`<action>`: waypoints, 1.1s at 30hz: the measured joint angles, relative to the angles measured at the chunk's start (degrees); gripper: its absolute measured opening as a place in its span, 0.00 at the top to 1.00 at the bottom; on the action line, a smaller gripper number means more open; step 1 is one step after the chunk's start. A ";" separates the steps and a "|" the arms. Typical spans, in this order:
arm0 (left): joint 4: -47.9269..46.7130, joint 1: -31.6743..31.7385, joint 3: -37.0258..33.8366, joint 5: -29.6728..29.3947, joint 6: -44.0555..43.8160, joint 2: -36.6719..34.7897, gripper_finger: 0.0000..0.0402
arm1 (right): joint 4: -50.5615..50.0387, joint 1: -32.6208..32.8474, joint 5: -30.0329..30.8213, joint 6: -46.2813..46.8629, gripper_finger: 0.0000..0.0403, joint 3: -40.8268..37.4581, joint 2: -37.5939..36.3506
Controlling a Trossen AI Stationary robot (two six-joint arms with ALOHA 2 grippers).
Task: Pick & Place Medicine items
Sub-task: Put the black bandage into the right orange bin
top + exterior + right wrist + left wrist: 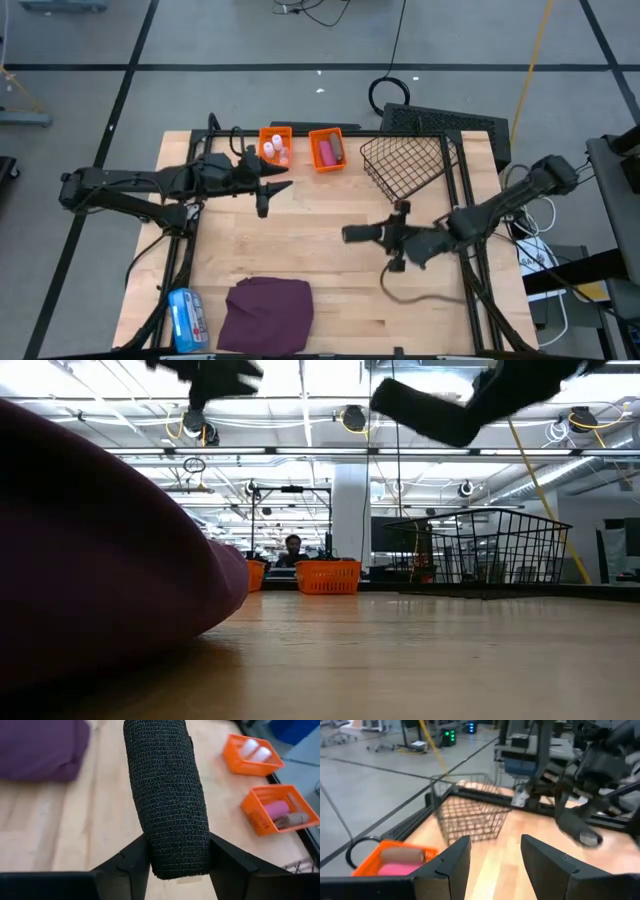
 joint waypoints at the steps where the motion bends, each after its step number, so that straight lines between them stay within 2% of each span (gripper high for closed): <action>1: 2.89 0.41 -2.84 -0.03 -0.59 -0.38 0.55 | 3.27 -1.16 -0.01 -0.42 0.60 -2.89 -1.92; 3: 9.77 1.12 -7.95 -0.17 -2.04 -0.10 0.55 | 12.31 -3.81 -0.61 -4.54 0.60 -8.60 -4.58; 6: 20.37 2.23 -12.38 0.05 -4.22 3.12 0.55 | 27.04 -8.73 -6.83 -13.33 0.60 -15.16 -5.34; 8: 22.55 3.08 -12.79 0.86 -5.72 6.19 0.55 | 35.27 -11.77 -9.45 -17.07 0.60 -17.38 -4.19; 11: 23.28 4.24 -10.62 4.26 -9.11 11.03 0.55 | 45.00 -15.88 -10.17 -23.45 0.61 -17.96 -0.39; 14: 23.00 4.81 -7.91 7.40 -10.46 15.64 0.53 | 53.91 -18.99 -10.18 -33.80 0.62 -18.02 4.75; 16: 23.00 4.74 -5.88 7.72 -10.07 18.47 0.50 | 58.21 -20.35 -8.57 -41.80 0.62 -18.07 8.06; 21: 22.92 4.61 -3.76 8.64 -7.33 20.45 0.42 | 69.22 -21.69 0.91 -56.67 0.62 -18.08 15.06; 24: 23.63 4.65 -3.61 10.12 -7.80 20.43 0.39 | 74.82 -22.03 2.84 -63.28 0.62 -18.08 17.74; 28: 26.32 4.58 -3.59 10.36 -10.22 20.41 0.37 | 79.85 -22.44 3.00 -68.25 0.62 -18.06 19.67; 33: 27.31 4.37 -3.56 12.49 -11.97 20.43 0.37 | 82.16 -22.79 3.05 -68.99 0.62 -18.01 20.14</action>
